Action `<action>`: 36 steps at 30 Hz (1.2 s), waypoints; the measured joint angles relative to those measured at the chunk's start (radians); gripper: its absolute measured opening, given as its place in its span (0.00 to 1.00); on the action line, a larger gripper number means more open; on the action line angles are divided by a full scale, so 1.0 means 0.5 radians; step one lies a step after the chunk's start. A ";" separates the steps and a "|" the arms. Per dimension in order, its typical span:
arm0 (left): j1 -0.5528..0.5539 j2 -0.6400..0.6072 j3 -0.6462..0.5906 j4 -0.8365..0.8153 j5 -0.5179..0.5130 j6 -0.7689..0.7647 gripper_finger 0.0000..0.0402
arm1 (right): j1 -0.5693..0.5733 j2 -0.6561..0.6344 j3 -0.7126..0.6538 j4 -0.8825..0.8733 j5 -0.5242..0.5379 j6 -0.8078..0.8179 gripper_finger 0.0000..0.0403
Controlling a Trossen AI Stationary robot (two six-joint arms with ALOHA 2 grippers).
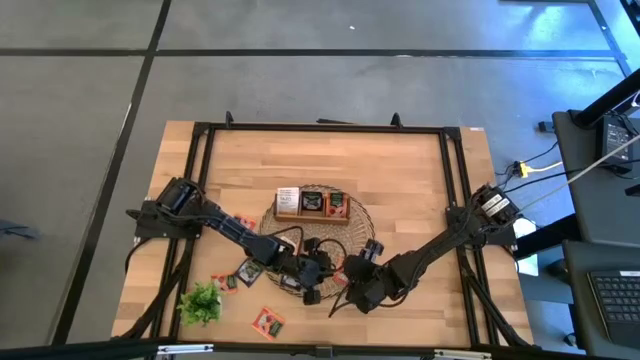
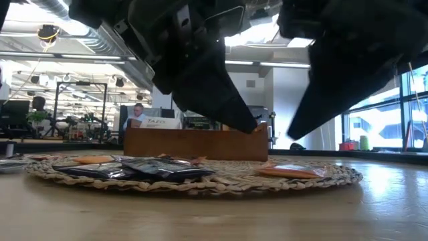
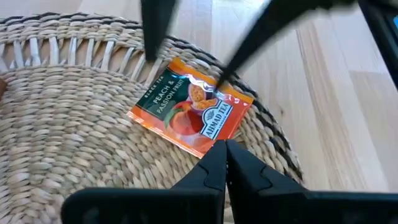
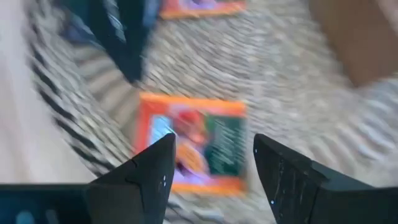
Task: Pick & Place Tea
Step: Put the orange tea bag into the right slot of the wooden organizer
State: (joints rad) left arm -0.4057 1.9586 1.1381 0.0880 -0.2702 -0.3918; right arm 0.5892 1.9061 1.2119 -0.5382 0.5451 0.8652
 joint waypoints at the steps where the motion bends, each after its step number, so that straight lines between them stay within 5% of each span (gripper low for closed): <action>1: 0.000 0.012 0.000 0.027 0.004 0.012 0.00 | 0.000 0.000 0.057 -0.156 0.007 0.004 0.54; 6: 0.004 0.084 0.002 0.116 0.022 0.020 0.00 | 0.000 -0.006 0.260 -0.824 0.170 0.139 0.54; 10: 0.024 0.096 0.001 0.119 0.021 0.021 0.00 | -0.025 -0.069 0.200 -0.945 0.134 0.145 0.54; 18: 0.035 0.104 0.002 0.168 0.067 0.025 0.00 | -0.123 -0.282 -0.235 -0.325 -0.095 0.028 0.54; 25: 0.075 0.161 0.002 0.249 0.139 0.072 0.00 | -0.325 -0.402 -0.493 0.331 -0.589 -0.276 0.54; 36: 0.121 0.244 0.004 0.286 0.286 0.029 0.00 | -0.644 -0.401 -0.604 0.582 -1.162 -0.481 0.54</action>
State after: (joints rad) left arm -0.3452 2.0804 1.1400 0.2310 -0.1273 -0.3773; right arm 0.2669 1.7054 0.9100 -0.2472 -0.0360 0.6244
